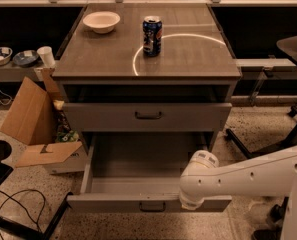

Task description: Open middle drawer

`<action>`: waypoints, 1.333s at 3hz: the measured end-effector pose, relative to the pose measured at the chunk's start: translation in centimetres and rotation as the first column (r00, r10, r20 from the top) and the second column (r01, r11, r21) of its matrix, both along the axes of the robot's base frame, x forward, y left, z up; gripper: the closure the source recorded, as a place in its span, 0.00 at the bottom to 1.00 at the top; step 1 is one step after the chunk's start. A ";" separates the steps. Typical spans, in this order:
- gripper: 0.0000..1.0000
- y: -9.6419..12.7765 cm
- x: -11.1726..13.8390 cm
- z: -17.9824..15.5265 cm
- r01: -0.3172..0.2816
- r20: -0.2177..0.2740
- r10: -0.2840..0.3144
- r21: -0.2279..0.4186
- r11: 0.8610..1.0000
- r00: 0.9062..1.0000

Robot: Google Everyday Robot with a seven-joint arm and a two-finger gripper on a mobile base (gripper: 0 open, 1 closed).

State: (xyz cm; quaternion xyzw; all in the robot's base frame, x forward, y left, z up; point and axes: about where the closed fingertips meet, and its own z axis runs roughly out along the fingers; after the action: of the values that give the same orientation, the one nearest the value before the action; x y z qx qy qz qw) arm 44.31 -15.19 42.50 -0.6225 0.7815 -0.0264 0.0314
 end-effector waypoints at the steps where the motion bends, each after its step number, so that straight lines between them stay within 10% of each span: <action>1: 1.00 -0.2 -1.0 -0.2 0.015 -0.018 -0.015 -0.003 1.000 1.000; 2: 1.00 -0.1 -0.9 0.0 0.015 -0.018 -0.015 -0.003 1.000 1.000; 4: 0.57 -0.1 -0.9 0.0 0.015 -0.018 -0.015 -0.003 1.000 1.000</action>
Offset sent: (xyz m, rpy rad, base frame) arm -0.4541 -0.0925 -0.0960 -0.0503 0.6979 -0.5840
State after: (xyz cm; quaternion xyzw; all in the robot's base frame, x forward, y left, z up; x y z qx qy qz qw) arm 43.44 -15.33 42.45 -0.6168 0.7865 -0.0220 0.0234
